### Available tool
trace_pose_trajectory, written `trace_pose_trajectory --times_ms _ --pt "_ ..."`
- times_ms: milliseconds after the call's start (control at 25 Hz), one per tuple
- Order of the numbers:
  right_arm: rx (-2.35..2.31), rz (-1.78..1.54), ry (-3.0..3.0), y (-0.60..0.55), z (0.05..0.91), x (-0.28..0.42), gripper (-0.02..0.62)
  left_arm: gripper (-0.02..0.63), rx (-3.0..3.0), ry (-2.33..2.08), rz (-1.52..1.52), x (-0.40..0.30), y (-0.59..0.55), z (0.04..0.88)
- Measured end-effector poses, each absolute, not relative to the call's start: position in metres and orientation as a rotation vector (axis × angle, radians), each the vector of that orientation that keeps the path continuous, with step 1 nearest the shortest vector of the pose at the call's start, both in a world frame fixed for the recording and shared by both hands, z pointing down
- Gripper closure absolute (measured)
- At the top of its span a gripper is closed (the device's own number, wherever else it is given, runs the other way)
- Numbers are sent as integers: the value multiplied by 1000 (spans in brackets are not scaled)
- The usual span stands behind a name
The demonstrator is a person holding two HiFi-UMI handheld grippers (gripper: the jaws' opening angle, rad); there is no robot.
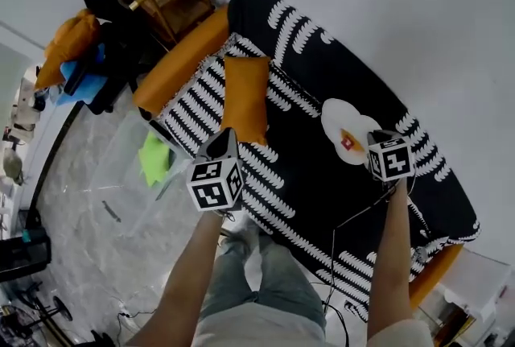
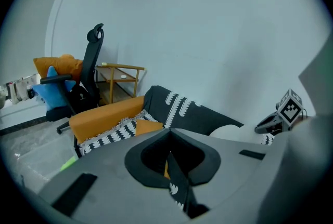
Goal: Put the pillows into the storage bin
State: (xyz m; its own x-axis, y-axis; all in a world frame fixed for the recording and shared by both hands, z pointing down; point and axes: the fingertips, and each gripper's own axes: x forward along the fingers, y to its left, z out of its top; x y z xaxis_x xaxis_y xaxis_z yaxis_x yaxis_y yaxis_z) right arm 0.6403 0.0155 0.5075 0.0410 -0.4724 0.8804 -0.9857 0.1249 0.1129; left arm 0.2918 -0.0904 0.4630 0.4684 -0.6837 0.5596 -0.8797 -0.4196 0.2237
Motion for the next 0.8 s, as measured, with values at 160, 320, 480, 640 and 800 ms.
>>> trace_pose_trajectory --times_ms 160,320,480,640,800 --pt "1483 711 -1604 12 472 607 583 603 2228 -1323 517 261 -74 445" --pt "1473 651 -1668 4 434 561 583 603 2219 -1350 470 228 -64 422" --pt "1460 577 -1734 -11 397 507 583 603 2209 -1402 427 184 -58 400" --pt "1432 511 -1792 -23 367 448 583 603 2184 -1488 361 125 -53 375" --pt "1389 448 -1844 -32 346 385 583 603 2127 -1582 293 54 -44 357"
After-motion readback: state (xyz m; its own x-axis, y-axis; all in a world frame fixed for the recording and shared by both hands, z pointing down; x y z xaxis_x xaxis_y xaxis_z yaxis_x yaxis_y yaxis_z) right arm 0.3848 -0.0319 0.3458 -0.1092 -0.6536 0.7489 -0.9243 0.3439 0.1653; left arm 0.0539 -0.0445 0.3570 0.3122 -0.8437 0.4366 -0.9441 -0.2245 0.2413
